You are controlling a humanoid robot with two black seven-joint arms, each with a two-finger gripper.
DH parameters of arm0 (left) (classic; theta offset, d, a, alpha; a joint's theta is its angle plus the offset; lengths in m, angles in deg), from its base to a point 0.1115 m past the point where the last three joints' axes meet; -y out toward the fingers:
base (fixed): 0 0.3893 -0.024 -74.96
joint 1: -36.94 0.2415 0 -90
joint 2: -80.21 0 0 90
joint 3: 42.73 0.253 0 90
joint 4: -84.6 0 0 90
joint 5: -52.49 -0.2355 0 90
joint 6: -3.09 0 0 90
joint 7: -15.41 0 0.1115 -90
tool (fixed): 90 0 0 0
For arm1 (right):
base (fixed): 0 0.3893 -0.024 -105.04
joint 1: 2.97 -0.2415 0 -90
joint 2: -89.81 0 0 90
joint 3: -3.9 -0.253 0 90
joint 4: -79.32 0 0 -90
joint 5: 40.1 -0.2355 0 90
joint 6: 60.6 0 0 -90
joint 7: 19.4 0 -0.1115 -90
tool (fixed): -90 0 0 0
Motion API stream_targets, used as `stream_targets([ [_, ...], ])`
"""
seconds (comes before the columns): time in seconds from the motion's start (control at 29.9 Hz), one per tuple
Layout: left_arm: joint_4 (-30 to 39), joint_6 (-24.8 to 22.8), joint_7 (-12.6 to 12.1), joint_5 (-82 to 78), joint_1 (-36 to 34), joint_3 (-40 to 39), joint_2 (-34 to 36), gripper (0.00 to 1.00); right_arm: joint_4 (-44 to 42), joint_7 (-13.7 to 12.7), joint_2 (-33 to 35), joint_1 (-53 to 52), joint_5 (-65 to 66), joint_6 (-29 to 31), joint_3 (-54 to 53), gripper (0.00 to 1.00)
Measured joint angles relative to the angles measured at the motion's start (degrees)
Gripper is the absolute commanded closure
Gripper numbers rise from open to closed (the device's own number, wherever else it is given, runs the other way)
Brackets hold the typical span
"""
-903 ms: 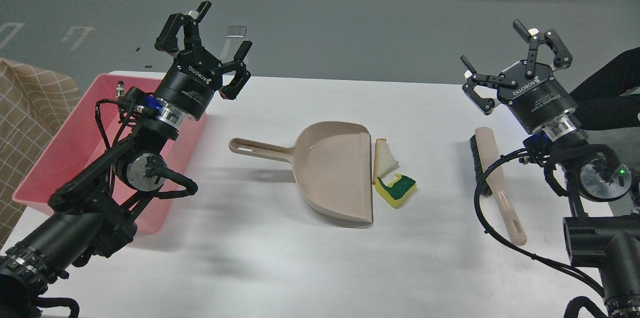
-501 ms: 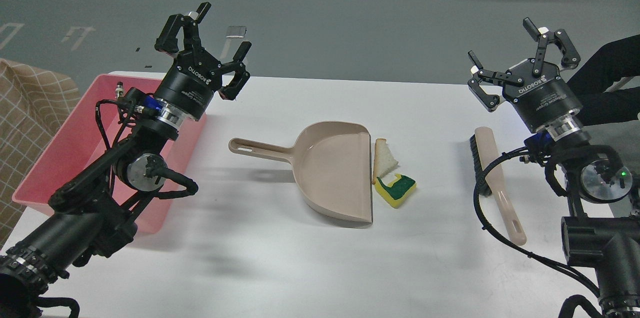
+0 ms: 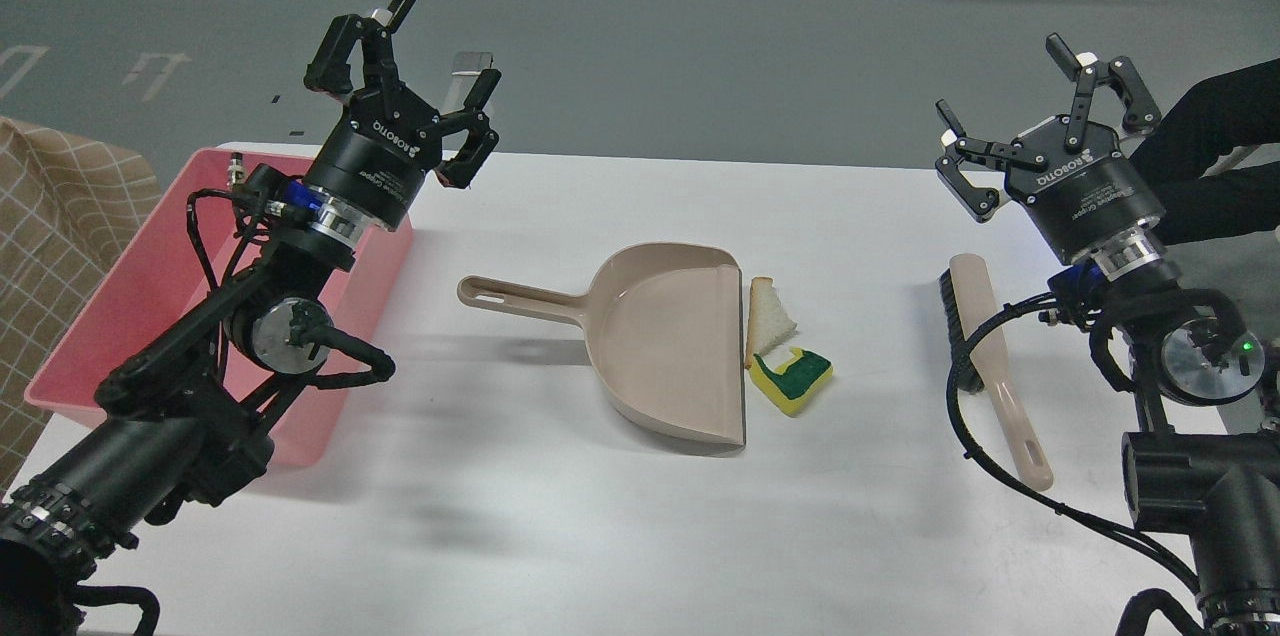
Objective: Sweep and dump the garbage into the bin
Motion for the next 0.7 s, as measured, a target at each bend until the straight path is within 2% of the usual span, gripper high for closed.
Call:
stream_targets([
  [0.7, -0.3, 0.0, 0.0, -0.8, 0.2, 0.1, -0.1, 0.02, -0.2, 0.0, -0.4, 0.1, 0.0, 0.0, 0.1, 0.0],
])
